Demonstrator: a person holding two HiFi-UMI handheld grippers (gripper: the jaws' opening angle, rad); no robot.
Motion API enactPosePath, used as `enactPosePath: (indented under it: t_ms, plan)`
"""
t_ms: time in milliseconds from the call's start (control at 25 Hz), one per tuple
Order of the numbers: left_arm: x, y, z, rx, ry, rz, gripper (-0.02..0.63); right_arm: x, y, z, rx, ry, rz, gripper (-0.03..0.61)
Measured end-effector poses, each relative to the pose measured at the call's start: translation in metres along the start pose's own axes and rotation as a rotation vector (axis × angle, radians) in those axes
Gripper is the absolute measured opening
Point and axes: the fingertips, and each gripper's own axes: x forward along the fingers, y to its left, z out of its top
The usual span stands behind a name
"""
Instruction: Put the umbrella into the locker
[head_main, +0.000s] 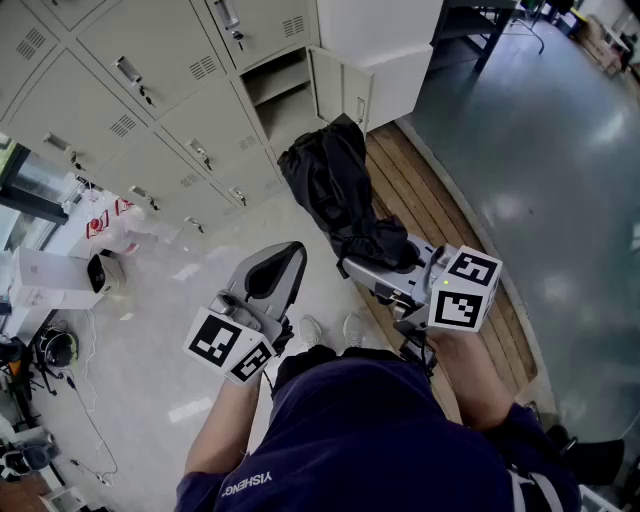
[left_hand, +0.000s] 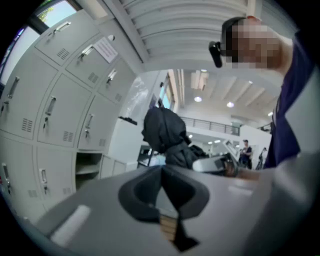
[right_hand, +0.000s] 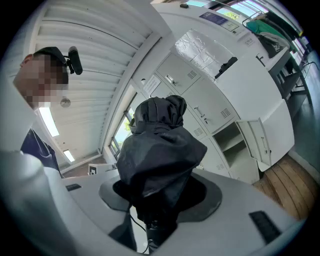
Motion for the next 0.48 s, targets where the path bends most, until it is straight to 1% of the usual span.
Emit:
enactPosePath:
  t_ms: [320,480]
  plan:
    - [0.0051,-0.0037,0.0,0.005,0.006,0.001,0.002,-0.0017,-0.003,-0.0022,0.006,0.004,0.008,0.213]
    - [0.008,-0.0072,-0.0034,0.002,0.011,0.005,0.002,-0.0061,-0.0083,-0.0059,0.032,0.011,0.007,0.213]
